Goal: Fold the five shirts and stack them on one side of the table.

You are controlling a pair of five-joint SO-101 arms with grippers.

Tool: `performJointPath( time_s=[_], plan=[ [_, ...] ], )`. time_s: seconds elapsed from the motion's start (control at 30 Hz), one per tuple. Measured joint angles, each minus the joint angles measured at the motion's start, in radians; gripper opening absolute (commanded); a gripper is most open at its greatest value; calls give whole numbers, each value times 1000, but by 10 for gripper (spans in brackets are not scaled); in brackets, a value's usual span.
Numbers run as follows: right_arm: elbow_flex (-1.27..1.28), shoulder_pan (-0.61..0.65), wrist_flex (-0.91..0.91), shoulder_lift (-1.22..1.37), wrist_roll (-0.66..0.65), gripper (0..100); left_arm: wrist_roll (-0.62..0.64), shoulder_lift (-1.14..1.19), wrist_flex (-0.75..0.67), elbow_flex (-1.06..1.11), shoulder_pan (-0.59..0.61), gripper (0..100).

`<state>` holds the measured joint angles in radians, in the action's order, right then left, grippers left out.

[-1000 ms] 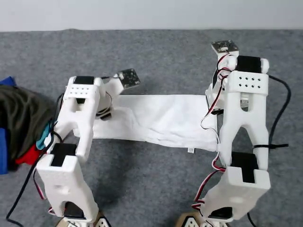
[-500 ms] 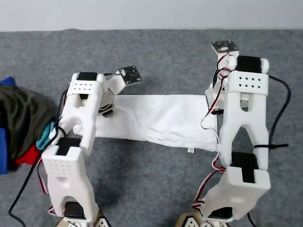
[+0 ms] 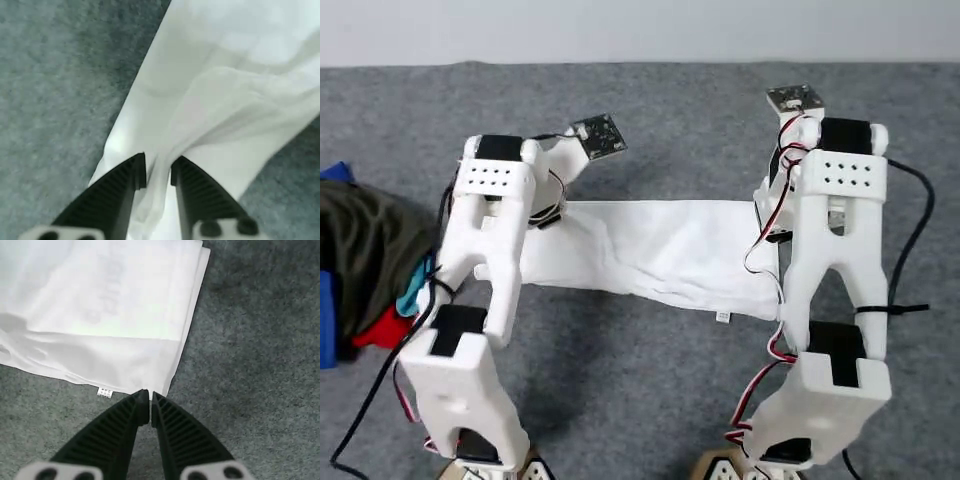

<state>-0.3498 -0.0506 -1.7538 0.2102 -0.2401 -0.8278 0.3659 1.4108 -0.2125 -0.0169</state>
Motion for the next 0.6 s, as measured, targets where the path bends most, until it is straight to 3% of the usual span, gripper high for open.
performJointPath(
  time_s=[0.23,0.6],
  plan=[
    [0,0,0,0,0,17,0,-9,8,0,89,87],
    [0,0,0,0,0,17,2,83,-32,0,101,73]
  ],
)
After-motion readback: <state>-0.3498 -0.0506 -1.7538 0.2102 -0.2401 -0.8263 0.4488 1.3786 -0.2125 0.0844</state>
